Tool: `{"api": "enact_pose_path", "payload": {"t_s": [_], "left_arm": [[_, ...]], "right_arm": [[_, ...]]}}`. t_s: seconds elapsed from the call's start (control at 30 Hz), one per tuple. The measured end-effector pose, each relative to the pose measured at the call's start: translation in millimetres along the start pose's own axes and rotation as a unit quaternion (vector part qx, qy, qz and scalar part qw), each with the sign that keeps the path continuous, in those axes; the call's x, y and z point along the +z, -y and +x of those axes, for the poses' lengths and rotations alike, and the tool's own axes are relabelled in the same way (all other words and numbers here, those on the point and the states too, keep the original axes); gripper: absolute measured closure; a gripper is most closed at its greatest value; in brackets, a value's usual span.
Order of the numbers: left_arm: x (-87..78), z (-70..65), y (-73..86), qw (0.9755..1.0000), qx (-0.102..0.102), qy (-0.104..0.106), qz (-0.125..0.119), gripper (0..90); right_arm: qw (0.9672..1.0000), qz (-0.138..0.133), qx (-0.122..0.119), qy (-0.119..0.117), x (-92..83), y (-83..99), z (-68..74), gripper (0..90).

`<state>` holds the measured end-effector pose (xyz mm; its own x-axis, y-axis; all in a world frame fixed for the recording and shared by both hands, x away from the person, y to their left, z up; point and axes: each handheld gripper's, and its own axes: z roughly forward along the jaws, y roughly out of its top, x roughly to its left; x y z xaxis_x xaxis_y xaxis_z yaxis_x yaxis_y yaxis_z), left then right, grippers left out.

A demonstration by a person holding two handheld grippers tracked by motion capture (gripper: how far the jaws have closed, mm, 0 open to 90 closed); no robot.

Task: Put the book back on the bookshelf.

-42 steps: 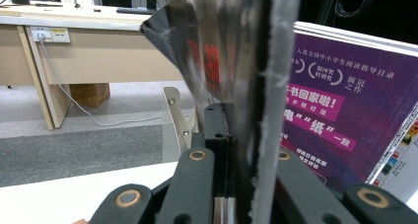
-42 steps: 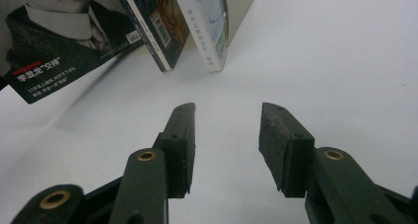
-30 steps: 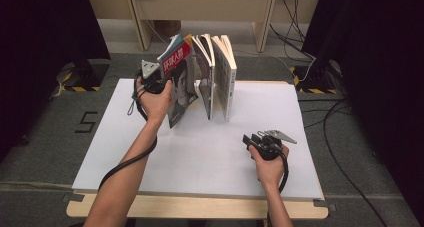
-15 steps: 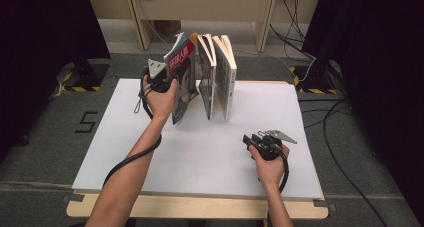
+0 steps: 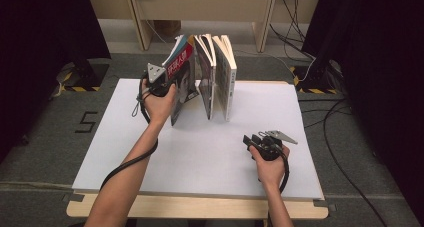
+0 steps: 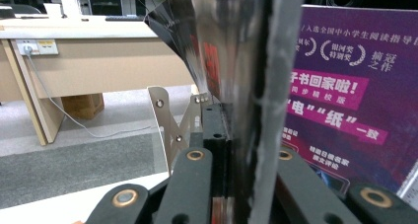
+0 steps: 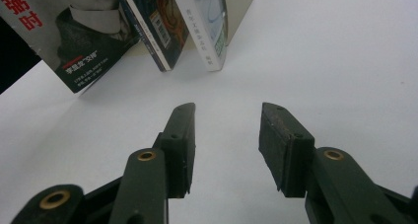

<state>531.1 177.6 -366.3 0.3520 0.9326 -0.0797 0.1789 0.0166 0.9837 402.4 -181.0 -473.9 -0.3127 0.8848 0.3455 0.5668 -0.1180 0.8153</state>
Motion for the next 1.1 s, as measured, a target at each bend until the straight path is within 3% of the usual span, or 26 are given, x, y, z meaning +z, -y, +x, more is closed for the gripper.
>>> {"api": "enact_pose_path", "payload": {"t_s": [0.13, 0.3, 0.7, 1.1], "left_arm": [[-2.8, 0.7, -6.1, 0.9999, -0.01, 0.006, 0.01, 82.4], [-4.6, 0.1, -15.9, 0.9996, -0.005, 0.009, 0.027, 80.5], [-6.0, 0.8, -16.9, 0.9986, -0.016, 0.019, 0.046, 78.7], [-6.6, 5.5, -10.7, 0.9945, -0.032, 0.025, 0.096, 75.7]], "right_arm": [[1.0, 0.0, -0.002, -0.002, -0.8, -1.1, -0.4, 58.4], [1.0, -0.006, -0.001, -0.001, -5.3, -3.1, -2.3, 58.4], [1.0, -0.005, 0.007, -0.001, -3.6, -3.7, -4.5, 58.4], [1.0, -0.004, 0.007, -0.001, -4.8, -4.2, -2.8, 58.0]]}}
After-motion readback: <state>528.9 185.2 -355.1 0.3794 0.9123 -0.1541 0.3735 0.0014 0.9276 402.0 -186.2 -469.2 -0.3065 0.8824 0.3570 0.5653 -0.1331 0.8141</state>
